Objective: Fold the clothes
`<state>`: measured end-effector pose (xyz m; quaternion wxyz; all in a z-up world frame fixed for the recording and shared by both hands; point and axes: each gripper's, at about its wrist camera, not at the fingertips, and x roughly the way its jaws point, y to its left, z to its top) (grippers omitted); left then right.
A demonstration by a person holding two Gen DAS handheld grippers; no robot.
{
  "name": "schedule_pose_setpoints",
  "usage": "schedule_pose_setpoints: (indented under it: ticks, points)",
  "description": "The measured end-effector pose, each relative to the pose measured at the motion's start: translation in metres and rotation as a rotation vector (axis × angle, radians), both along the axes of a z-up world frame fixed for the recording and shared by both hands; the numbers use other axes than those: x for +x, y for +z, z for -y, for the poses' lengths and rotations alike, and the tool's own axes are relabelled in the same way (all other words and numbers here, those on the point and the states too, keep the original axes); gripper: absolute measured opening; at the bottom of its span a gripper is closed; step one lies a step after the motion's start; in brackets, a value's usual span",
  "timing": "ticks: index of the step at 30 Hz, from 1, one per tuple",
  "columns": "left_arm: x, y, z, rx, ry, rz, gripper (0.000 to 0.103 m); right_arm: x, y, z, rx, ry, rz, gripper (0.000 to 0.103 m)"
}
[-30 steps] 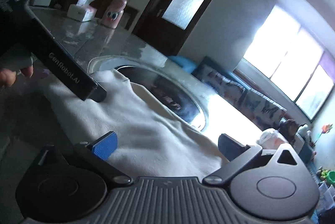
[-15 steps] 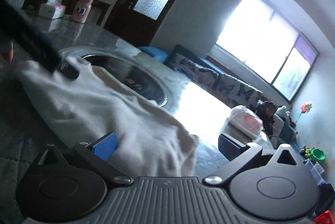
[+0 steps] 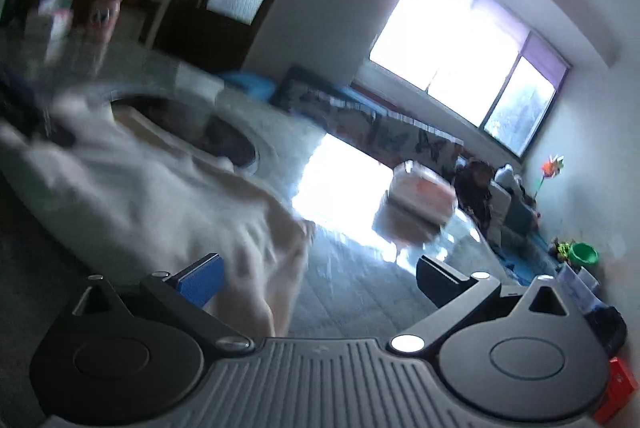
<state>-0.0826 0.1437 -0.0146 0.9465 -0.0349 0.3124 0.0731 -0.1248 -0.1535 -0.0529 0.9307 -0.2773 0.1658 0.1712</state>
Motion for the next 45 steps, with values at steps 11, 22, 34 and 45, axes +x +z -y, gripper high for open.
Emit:
schedule_pose_setpoints:
  ticks: [11, 22, 34, 45]
  points:
    - [0.002, 0.011, 0.000, -0.013, 0.019, 0.007, 0.103, 0.010, 0.007, 0.000, 0.048, 0.014, 0.013, 0.103]
    - [0.018, 0.005, -0.005, 0.025, 0.037, -0.011, 0.103, 0.031, 0.000, 0.011, 0.067, -0.033, -0.053, 0.103]
    - [0.032, 0.003, -0.014, 0.040, 0.075, -0.028, 0.103, 0.072, -0.003, -0.016, 0.060, -0.001, -0.107, 0.103]
    - [0.054, 0.017, -0.004, 0.024, 0.037, -0.010, 0.103, 0.090, 0.016, -0.024, 0.105, 0.020, -0.122, 0.103]
